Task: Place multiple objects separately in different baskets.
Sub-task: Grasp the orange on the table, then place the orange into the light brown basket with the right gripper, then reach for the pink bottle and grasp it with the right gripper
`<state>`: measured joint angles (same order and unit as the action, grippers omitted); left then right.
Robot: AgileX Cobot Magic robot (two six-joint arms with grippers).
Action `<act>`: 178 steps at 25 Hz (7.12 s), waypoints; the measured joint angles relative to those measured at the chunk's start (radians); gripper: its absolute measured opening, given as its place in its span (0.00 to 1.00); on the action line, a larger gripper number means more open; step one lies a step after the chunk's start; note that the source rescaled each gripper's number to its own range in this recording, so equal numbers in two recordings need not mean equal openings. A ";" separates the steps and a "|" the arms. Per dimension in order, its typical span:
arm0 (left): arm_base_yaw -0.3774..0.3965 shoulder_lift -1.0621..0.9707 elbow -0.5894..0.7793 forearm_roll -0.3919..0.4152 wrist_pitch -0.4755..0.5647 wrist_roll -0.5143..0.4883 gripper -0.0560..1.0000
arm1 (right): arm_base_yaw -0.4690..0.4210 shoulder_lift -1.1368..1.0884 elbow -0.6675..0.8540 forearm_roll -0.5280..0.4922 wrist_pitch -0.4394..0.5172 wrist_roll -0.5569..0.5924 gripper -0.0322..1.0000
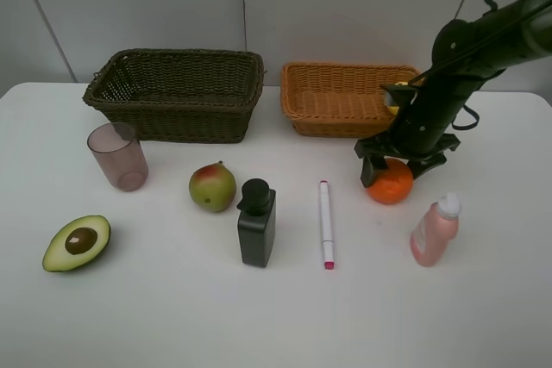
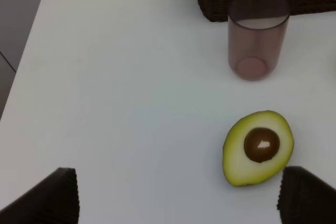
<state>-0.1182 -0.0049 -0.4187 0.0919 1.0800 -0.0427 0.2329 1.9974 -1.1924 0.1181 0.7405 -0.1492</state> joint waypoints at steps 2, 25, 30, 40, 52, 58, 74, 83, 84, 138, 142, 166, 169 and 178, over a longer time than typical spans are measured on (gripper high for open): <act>0.000 0.000 0.000 0.000 0.000 0.000 1.00 | 0.000 0.000 0.000 0.000 0.000 0.000 0.72; 0.000 0.000 0.000 0.000 0.000 0.000 1.00 | 0.000 -0.178 -0.300 -0.050 0.117 0.000 0.72; 0.000 0.000 0.000 0.000 0.000 0.000 1.00 | 0.000 -0.125 -0.440 -0.056 0.110 0.000 0.72; 0.000 0.000 0.000 0.000 0.000 0.000 1.00 | 0.000 0.112 -0.646 -0.056 0.002 0.000 0.72; 0.000 0.000 0.000 0.000 0.000 0.000 1.00 | 0.000 0.284 -0.676 -0.142 -0.068 0.000 0.72; 0.000 0.000 0.000 0.000 0.000 0.000 1.00 | 0.000 0.286 -0.678 -0.154 -0.068 0.000 0.72; 0.000 0.000 0.000 0.000 0.000 0.000 1.00 | 0.000 0.283 -0.680 -0.150 -0.001 0.007 0.85; 0.000 0.000 0.000 0.000 0.000 0.000 1.00 | 0.000 0.275 -0.683 -0.148 0.027 0.024 0.86; 0.000 0.000 0.000 0.000 0.000 0.000 1.00 | 0.000 0.270 -0.683 -0.142 0.034 0.027 0.86; 0.000 0.000 0.000 0.000 0.000 0.000 1.00 | 0.001 -0.484 0.073 -0.008 0.339 0.042 1.00; 0.000 0.000 0.000 0.000 0.000 0.000 1.00 | 0.001 -0.484 0.179 -0.006 0.259 0.049 1.00; 0.000 0.000 0.000 0.000 0.000 0.000 1.00 | 0.001 -0.485 0.466 0.040 -0.055 0.205 1.00; 0.000 0.000 0.000 0.000 0.000 0.000 1.00 | 0.001 -0.485 0.466 0.042 -0.055 0.205 0.99; 0.000 0.000 0.000 0.000 0.000 0.000 1.00 | 0.001 -0.485 0.466 0.126 -0.062 0.206 0.25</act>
<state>-0.1182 -0.0049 -0.4187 0.0919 1.0800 -0.0427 0.2338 1.5127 -0.7268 0.2443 0.6783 0.0563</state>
